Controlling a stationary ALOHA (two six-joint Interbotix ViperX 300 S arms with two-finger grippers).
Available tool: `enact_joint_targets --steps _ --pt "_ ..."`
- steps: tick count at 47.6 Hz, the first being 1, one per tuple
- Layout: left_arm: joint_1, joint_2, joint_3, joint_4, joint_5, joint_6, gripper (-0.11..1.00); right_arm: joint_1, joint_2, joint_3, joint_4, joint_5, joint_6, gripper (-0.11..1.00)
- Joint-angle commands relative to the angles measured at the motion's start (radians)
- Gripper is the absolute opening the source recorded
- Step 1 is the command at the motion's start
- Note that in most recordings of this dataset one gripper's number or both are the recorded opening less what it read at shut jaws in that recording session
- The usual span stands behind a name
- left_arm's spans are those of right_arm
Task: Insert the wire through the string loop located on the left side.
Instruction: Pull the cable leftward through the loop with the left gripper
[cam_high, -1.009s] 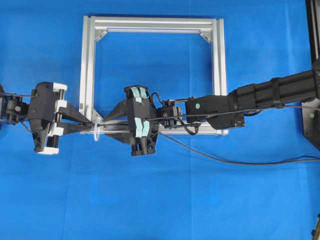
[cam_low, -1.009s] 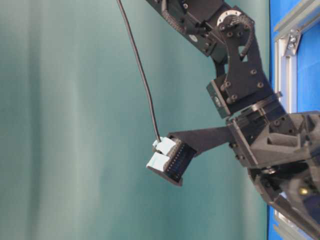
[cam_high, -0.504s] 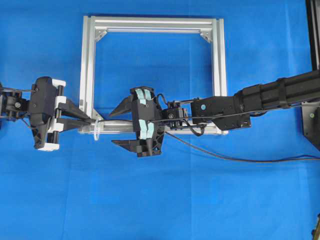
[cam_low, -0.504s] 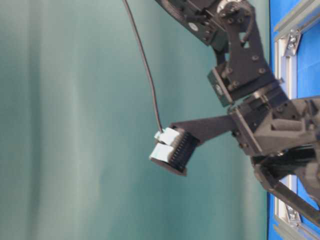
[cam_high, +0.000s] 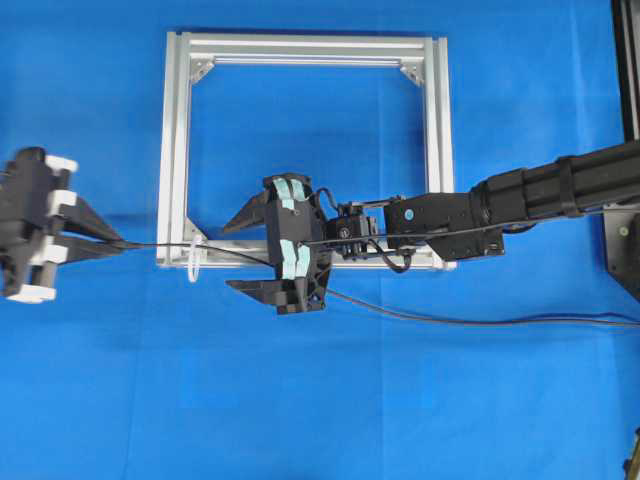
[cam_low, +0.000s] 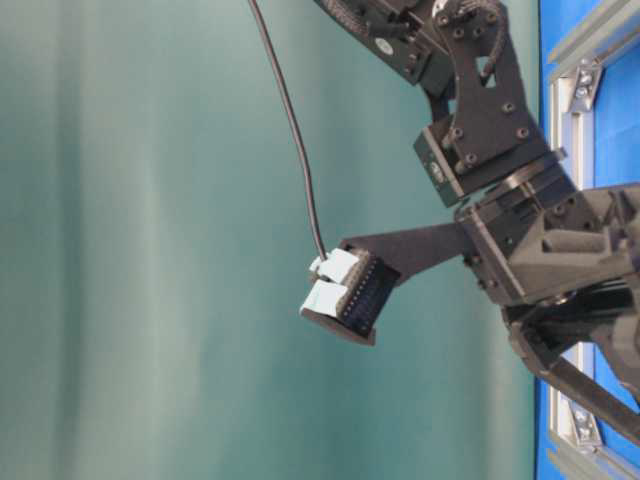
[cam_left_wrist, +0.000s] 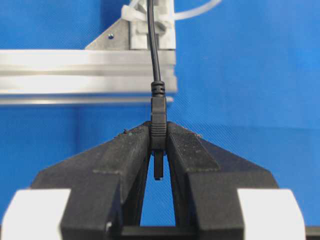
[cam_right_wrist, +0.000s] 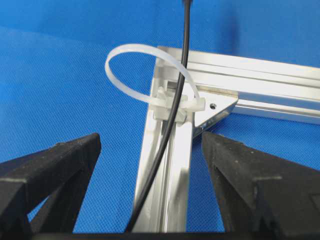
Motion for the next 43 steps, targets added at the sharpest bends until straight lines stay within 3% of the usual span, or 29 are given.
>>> enact_joint_targets --steps 1,9,14,23,34,43 --pt "-0.011 -0.138 0.006 -0.002 0.06 -0.037 0.08 -0.003 -0.054 -0.011 0.002 -0.003 -0.002 0.95" --pt "-0.035 -0.396 0.008 0.002 0.196 -0.118 0.08 -0.006 -0.054 -0.009 0.005 -0.003 0.002 0.95" --pt "-0.046 -0.472 0.029 0.005 0.189 -0.115 0.08 -0.006 -0.054 -0.012 0.005 -0.003 0.002 0.95" --pt "-0.048 -0.469 0.051 0.015 0.15 -0.109 0.08 -0.006 -0.054 -0.011 0.005 -0.003 0.002 0.95" --pt "-0.048 -0.468 0.052 0.025 0.141 -0.055 0.08 -0.008 -0.054 -0.012 0.005 -0.008 0.002 0.95" --pt "-0.048 -0.466 0.052 0.025 0.16 -0.061 0.09 -0.008 -0.054 -0.012 0.005 -0.008 0.002 0.95"
